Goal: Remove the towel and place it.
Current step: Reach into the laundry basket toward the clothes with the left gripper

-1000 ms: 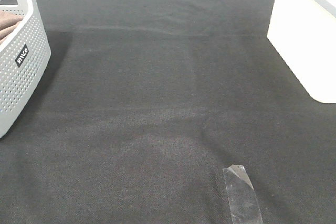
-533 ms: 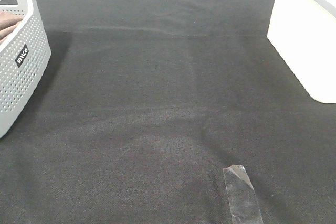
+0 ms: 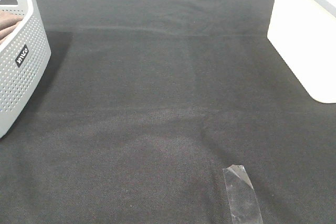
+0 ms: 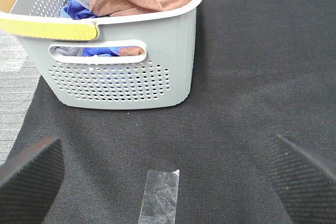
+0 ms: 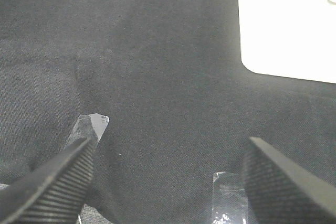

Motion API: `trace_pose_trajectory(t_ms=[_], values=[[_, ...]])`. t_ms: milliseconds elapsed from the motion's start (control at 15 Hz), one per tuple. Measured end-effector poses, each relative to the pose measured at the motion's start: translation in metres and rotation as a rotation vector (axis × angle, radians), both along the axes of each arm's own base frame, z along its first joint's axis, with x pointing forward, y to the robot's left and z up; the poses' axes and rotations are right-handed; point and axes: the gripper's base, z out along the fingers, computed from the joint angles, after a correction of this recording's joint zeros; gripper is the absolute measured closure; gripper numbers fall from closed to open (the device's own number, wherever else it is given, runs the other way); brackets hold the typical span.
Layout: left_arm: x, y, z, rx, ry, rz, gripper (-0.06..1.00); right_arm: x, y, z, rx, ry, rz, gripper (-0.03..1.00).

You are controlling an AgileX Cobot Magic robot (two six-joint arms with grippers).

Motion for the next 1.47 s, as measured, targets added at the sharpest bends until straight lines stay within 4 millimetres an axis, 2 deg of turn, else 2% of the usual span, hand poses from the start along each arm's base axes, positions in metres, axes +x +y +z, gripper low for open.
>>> trace_pose_trajectory(t_ms=[1467], values=[[0.0, 0.0, 0.0, 0.0, 0.0, 0.0, -0.05, 0.0, 0.0, 0.0, 0.0, 0.0, 0.0, 0.21]])
